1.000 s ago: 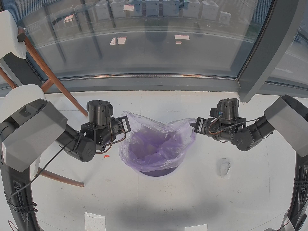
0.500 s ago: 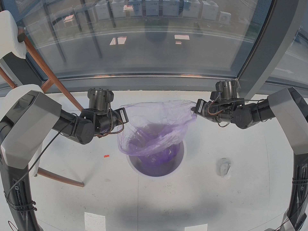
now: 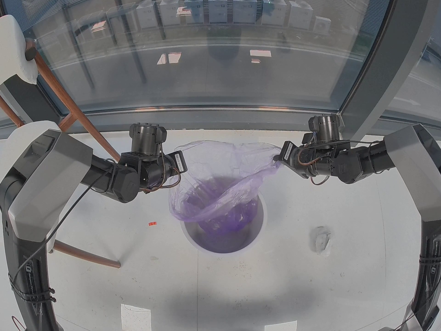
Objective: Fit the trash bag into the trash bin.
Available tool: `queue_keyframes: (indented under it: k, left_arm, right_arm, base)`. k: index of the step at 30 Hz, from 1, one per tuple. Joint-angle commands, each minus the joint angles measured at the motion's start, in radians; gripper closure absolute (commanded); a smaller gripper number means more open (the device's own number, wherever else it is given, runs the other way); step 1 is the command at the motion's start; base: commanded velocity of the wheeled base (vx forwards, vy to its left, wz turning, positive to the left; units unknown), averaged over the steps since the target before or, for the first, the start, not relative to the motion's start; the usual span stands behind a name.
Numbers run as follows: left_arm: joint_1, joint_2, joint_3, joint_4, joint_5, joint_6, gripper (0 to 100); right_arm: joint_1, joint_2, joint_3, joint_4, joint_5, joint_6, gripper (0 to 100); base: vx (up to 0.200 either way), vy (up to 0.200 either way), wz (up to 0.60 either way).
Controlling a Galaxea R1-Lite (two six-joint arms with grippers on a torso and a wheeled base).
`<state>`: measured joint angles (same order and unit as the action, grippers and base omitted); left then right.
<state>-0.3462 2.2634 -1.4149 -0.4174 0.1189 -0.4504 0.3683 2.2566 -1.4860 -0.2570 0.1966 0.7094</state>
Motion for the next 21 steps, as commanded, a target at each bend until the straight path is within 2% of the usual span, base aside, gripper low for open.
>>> queue_keyframes:
  k: [1, 4, 9, 10, 16, 18, 21]
  left_arm:
    - [-0.011, 0.002, 0.007, -0.001, 0.005, -0.001, 100]
    - [-0.016, 0.002, 0.004, -0.001, 0.007, 0.001, 100]
    - [-0.02, 0.002, 0.004, -0.004, 0.008, 0.001, 100]
    - [-0.02, 0.002, 0.002, -0.006, 0.013, 0.001, 100]
    - [-0.017, 0.002, -0.004, -0.007, 0.021, -0.001, 100]
    - [-0.017, 0.002, -0.009, -0.007, 0.021, 0.001, 100]
    - [-0.019, 0.002, -0.012, -0.009, 0.027, -0.001, 100]
  right_arm:
    - [0.087, -0.177, 0.148, 0.002, 0.026, 0.053, 100]
    - [0.121, -0.206, 0.225, 0.001, 0.024, 0.055, 100]
    - [0.121, -0.2, 0.303, -0.03, 0.017, 0.045, 100]
    - [0.113, -0.2, 0.302, -0.044, 0.017, 0.048, 0]
    - [0.054, -0.19, 0.256, -0.148, 0.012, 0.051, 0]
    - [0.05, -0.203, 0.256, -0.122, 0.01, 0.051, 0]
    - [0.072, -0.278, 0.308, -0.004, 0.014, 0.047, 0]
  base:
    - [0.0, 0.0, 0.0]
    - [0.0, 0.0, 0.0]
    - [0.0, 0.0, 0.0]
    - [0.0, 0.0, 0.0]
    - [0.0, 0.0, 0.0]
    - [0.0, 0.0, 0.0]
    - [0.0, 0.0, 0.0]
